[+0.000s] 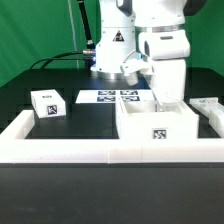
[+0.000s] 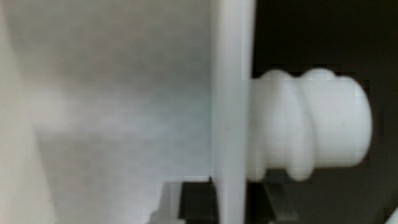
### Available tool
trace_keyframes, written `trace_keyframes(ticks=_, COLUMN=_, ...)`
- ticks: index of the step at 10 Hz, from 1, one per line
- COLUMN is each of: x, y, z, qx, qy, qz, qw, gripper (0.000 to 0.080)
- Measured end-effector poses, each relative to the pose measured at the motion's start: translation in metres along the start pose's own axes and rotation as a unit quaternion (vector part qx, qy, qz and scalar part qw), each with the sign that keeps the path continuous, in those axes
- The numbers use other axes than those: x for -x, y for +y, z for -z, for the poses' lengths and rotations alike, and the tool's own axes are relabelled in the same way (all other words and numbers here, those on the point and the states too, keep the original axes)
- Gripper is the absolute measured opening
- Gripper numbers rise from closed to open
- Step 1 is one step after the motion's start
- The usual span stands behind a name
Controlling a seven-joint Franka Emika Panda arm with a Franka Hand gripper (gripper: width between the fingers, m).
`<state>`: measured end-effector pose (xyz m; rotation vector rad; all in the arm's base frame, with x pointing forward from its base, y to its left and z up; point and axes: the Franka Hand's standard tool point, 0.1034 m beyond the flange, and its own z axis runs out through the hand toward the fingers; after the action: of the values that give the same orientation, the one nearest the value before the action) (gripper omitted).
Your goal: Assemble cabinet
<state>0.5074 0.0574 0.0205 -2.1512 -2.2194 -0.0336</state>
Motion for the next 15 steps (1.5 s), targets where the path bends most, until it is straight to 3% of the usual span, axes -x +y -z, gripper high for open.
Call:
trace_keyframes(ticks=2, x=-0.018, y=0.012, z=-0.003, qx=0.000, qy=0.002, qz=-0.002, qw=1.000, gripper=0.0038)
trace_keyframes(ticks=6, x=-0.018, y=0.011, z=-0.004, qx=0.000, qy=0.002, qz=-0.010, qw=1.000, gripper=0.0038)
trace_keyframes(ticks=8, x=-0.034, y=0.015, z=-0.005, qx=-0.006, qy=0.004, qz=-0.015, qw=1.000, gripper=0.0038)
trace_keyframes(ticks=11, x=-0.043, y=0.016, z=-0.005, qx=-0.014, qy=0.004, qz=-0.018, qw=1.000, gripper=0.0038)
trace_keyframes(ticks=15, x=-0.044, y=0.015, z=-0.005, qx=-0.014, qy=0.005, qz=-0.022, qw=1.000, gripper=0.0040)
